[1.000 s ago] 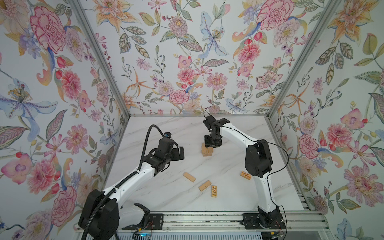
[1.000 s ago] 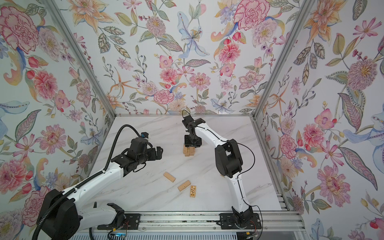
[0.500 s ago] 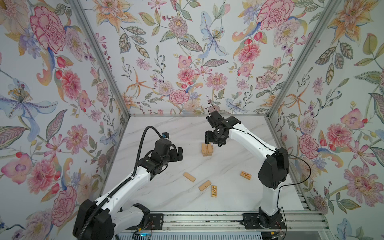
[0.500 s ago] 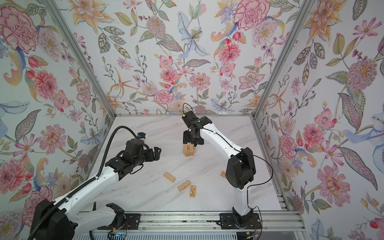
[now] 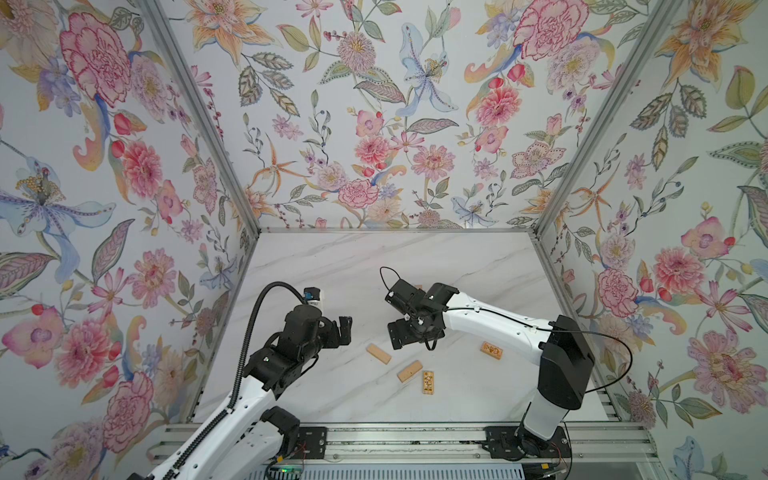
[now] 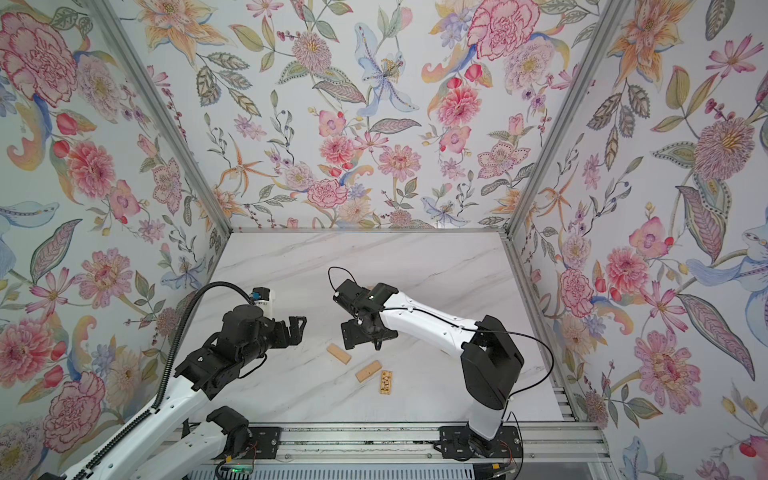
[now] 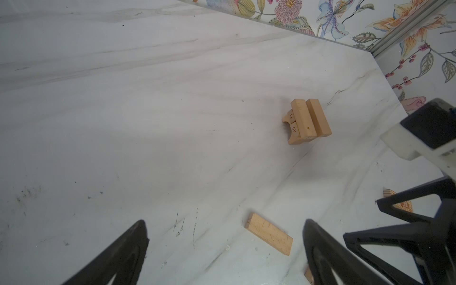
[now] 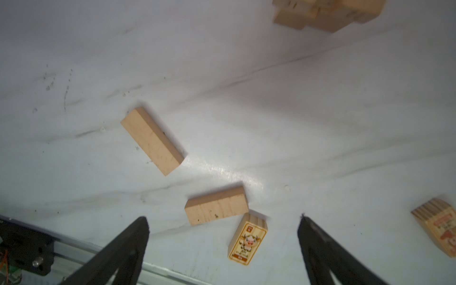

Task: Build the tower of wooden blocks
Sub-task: 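Move the right gripper to the flat plain block nearer the robot and grasp it, then lift the flat block with the right gripper and carry it above the structure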

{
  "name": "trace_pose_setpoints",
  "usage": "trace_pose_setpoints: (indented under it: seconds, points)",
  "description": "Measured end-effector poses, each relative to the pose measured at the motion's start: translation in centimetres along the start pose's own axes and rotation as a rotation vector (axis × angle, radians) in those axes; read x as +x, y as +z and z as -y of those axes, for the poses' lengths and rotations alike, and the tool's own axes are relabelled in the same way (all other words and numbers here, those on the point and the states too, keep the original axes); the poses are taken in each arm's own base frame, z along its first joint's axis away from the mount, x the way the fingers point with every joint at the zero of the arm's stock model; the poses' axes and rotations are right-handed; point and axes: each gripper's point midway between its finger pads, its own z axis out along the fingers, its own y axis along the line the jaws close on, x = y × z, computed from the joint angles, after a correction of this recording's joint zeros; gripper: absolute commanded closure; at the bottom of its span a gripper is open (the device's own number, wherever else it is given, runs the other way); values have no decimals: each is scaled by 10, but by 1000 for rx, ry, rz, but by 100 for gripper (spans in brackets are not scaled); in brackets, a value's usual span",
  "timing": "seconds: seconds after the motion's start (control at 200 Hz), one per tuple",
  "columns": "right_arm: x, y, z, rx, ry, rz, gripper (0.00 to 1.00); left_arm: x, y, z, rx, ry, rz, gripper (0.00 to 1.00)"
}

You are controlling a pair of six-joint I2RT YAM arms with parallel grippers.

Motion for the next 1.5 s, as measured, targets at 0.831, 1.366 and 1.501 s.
trace_pose_setpoints:
  seconds: [0.831,1.366,1.501]
  points:
    - [67,54,-18,-73,-167,-126,3,59,-21,6,75,-149,-48,1]
    - [62,67,-18,-40,-195,-139,5,62,-18,-4,21,-148,-51,1]
    - [62,67,-18,-40,-201,-139,4,62,-18,-4,20,-148,-50,1]
